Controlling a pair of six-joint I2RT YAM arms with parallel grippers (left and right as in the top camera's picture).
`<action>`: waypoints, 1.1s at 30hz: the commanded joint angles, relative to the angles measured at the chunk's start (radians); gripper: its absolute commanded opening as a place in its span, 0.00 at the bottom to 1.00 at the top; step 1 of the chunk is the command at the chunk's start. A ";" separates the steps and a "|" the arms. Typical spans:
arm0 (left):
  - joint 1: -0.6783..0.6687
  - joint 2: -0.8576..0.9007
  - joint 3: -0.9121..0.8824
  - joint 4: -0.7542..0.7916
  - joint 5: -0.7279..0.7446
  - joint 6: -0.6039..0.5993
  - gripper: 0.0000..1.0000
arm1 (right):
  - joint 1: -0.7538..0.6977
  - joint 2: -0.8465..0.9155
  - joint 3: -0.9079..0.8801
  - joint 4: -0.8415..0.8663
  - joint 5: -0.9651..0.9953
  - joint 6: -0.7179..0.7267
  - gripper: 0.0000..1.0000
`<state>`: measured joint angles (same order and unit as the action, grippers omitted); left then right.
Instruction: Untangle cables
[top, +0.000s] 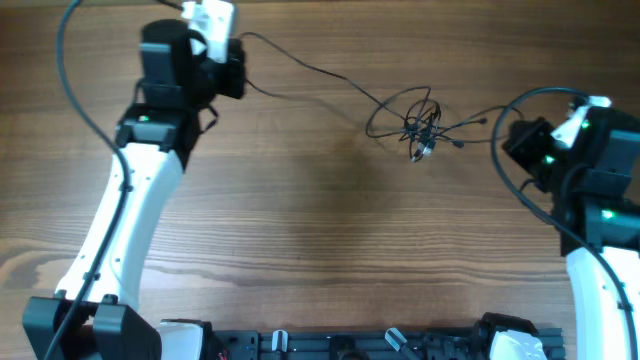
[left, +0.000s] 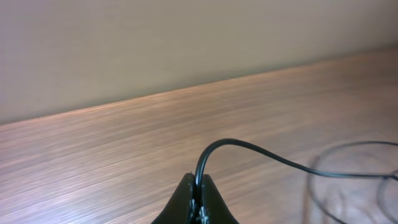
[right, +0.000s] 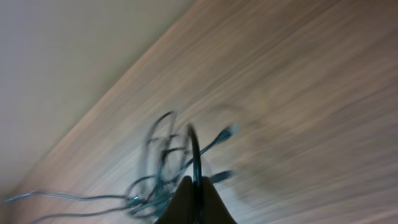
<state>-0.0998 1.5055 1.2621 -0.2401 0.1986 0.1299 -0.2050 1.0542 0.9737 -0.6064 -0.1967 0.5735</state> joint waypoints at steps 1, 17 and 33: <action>0.093 -0.030 0.017 0.004 -0.010 0.020 0.04 | -0.058 -0.013 0.072 -0.064 0.179 -0.101 0.05; 0.257 -0.118 0.017 0.011 0.064 0.019 0.04 | -0.371 0.021 0.086 -0.142 0.203 -0.105 0.05; 0.056 -0.118 0.017 -0.065 0.294 -0.038 0.46 | -0.180 0.072 0.086 -0.048 -0.167 -0.155 0.05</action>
<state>0.0170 1.4086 1.2621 -0.2958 0.4374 0.0952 -0.4679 1.1213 1.0294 -0.7010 -0.2165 0.4389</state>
